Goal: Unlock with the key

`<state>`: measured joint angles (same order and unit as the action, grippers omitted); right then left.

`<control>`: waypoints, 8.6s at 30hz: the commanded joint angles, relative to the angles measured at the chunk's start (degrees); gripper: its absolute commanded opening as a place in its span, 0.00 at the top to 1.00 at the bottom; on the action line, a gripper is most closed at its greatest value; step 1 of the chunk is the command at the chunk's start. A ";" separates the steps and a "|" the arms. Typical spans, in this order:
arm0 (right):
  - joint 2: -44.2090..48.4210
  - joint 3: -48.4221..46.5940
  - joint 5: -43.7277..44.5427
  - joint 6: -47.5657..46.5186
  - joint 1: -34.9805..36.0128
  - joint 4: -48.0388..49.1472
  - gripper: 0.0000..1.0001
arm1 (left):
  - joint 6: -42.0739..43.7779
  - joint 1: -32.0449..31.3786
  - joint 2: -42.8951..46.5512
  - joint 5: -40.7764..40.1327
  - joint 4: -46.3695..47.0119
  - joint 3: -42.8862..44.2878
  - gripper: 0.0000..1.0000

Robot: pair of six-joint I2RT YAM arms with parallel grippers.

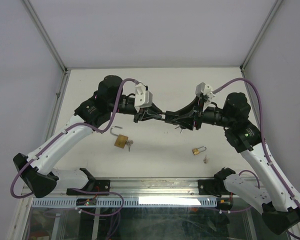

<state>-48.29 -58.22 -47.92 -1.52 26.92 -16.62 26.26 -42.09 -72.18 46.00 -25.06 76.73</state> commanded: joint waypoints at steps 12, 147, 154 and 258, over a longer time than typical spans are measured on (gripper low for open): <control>-3.61 -0.40 1.91 24.87 -2.08 9.00 1.00 | 23.65 -3.82 5.62 -13.21 2.32 -2.63 1.00; -30.17 17.92 54.48 45.02 -2.58 -20.91 1.00 | -21.22 8.36 5.20 -34.60 40.20 -34.96 0.01; -24.52 17.45 34.91 27.31 -1.08 -12.64 1.00 | -14.79 9.05 5.54 -23.52 40.95 -36.54 0.01; -3.15 1.94 55.24 12.26 5.15 -7.56 0.01 | -12.36 -3.73 -34.38 -36.65 -57.72 10.93 1.00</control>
<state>-54.96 -54.00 -4.38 7.62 31.44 -24.40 28.71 -46.06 -103.68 11.77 -81.69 83.26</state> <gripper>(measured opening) 0.993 0.032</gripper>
